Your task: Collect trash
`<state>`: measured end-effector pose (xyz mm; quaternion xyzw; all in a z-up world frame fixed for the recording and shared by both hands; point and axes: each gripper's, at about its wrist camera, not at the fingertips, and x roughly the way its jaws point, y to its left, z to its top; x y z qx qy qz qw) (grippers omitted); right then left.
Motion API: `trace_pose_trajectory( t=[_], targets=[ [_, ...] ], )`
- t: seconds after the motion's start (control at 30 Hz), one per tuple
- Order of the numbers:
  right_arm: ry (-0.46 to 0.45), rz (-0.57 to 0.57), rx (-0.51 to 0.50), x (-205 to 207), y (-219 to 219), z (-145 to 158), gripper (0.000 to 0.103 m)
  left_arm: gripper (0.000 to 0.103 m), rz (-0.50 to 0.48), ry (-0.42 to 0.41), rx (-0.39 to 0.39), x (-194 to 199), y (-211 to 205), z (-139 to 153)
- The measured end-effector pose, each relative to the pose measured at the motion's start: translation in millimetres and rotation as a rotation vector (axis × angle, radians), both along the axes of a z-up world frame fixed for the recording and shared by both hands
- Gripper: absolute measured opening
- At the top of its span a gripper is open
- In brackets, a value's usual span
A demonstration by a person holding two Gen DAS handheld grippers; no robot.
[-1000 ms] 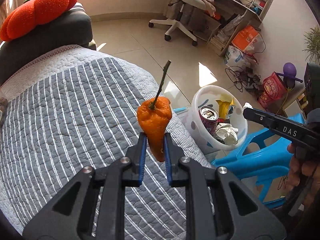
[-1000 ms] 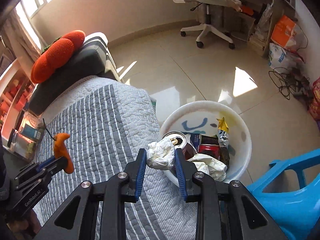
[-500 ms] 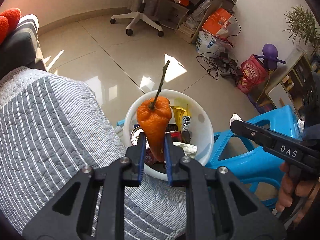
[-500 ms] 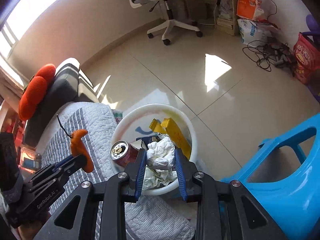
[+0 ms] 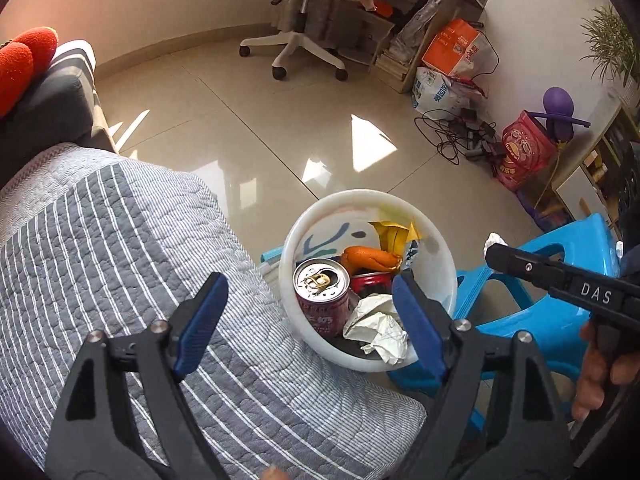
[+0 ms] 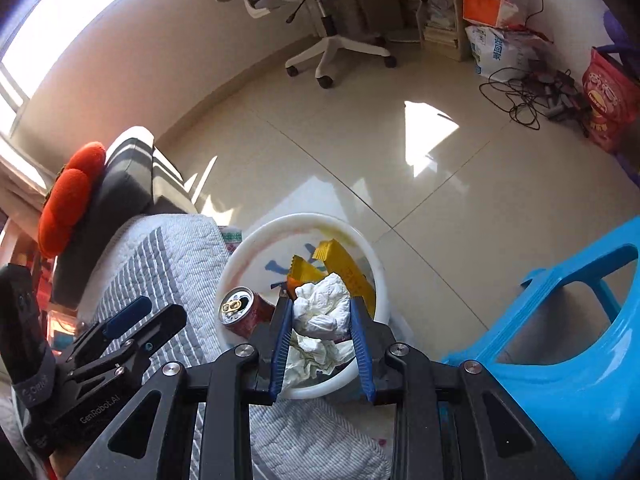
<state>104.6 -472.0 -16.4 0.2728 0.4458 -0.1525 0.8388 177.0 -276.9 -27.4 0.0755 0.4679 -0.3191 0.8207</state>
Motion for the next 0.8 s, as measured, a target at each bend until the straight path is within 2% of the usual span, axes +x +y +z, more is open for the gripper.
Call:
trace_pose_trajectory(
  t=[0.23, 0.27, 0.3, 0.33, 0.6, 0.73, 0.8],
  targets=[
    [-0.011, 0.020, 0.004, 16, 13, -3, 0.034, 0.102, 0.079, -0.078, 0.104, -12, 54, 2],
    [-0.009, 0.017, 0.003, 19, 15, -3, 0.047, 0.102, 0.087, -0.089, 0.114, -15, 62, 3],
    [-0.010, 0.010, -0.002, 19, 16, -2, 0.068, 0.102, 0.096, -0.099, 0.123, -19, 70, 4],
    [-0.020, -0.004, -0.013, 19, 17, -1, 0.073, 0.102, 0.104, -0.102, 0.130, -22, 78, 4],
    [-0.011, -0.014, -0.031, 12, 38, 7, 0.074, 0.102, 0.182, -0.074, 0.131, -50, 142, 9],
    [0.007, 0.025, -0.060, 2, 67, 12, 0.075, 0.102, 0.250, -0.094, 0.122, -71, 164, 20],
    [0.005, 0.067, -0.087, -6, 89, 16, 0.076, 0.102, 0.316, -0.117, 0.136, -85, 178, 24]
  ],
)
